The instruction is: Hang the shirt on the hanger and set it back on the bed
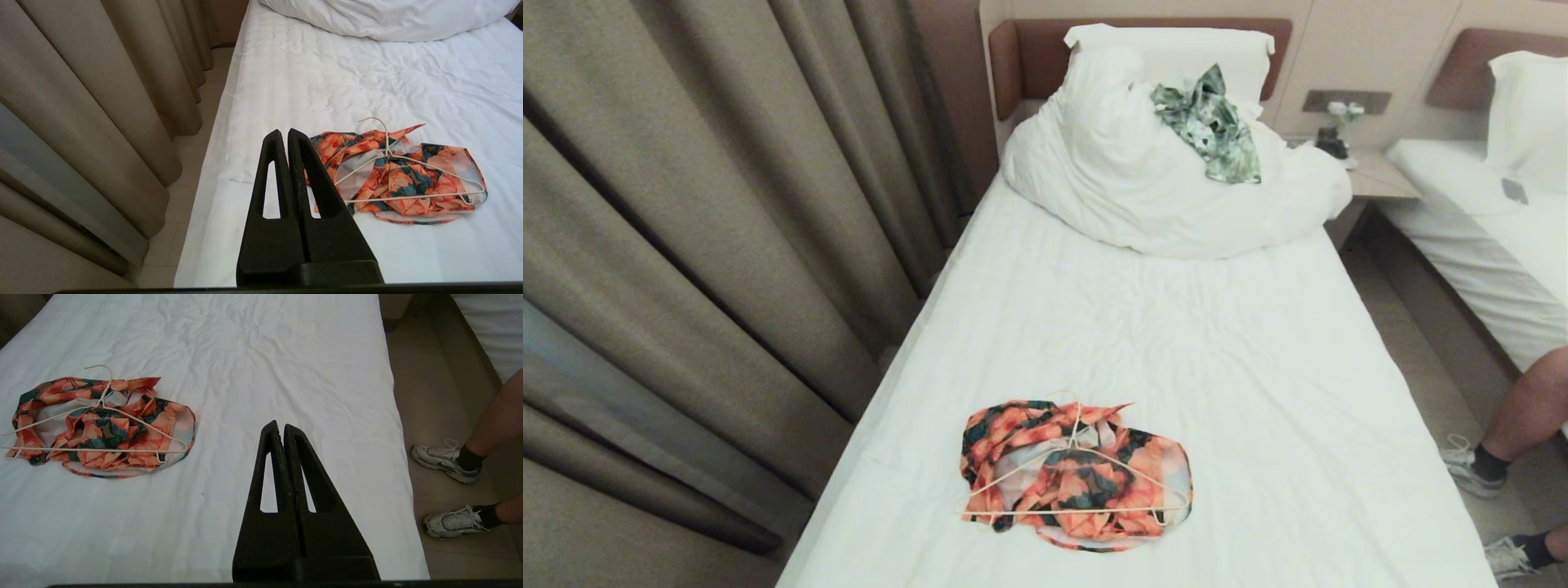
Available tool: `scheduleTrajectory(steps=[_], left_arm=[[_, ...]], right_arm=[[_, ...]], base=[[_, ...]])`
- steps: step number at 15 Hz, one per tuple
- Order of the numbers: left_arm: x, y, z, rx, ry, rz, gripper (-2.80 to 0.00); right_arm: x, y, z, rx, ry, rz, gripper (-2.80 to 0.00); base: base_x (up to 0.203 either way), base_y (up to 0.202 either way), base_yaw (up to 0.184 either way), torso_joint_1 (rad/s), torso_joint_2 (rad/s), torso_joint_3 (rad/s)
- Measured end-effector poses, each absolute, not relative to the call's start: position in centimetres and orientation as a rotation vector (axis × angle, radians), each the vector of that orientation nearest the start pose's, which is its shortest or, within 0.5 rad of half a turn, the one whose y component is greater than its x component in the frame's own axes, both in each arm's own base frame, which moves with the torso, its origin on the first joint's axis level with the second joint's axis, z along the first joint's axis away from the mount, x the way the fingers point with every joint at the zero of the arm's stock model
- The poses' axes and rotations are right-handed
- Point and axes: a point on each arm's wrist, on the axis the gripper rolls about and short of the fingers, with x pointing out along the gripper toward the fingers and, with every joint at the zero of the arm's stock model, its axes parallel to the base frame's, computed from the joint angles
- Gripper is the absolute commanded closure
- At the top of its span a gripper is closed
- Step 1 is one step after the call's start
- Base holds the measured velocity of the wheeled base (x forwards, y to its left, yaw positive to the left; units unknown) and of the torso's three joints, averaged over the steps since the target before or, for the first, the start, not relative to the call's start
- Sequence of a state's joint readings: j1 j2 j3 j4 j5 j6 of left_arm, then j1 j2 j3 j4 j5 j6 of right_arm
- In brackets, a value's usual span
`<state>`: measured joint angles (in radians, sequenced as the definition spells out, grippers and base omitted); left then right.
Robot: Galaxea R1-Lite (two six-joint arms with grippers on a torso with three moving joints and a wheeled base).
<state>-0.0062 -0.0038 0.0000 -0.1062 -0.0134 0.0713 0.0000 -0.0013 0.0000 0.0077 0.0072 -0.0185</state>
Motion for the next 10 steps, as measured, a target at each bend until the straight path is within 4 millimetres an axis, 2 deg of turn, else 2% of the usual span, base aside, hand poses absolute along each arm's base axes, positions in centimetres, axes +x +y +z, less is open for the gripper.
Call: scheduleTrajectory(steps=[10], left_arm=[[-2.36, -0.01, 8.64, 0.043, -0.111, -0.016, 0.00]], right_arm=[[-2.29, 0.01, 7.47, -0.015, 0.006, 0.005, 0.00]], base=[[0.000, 0.000, 0.000, 0.000, 0.00, 0.000]])
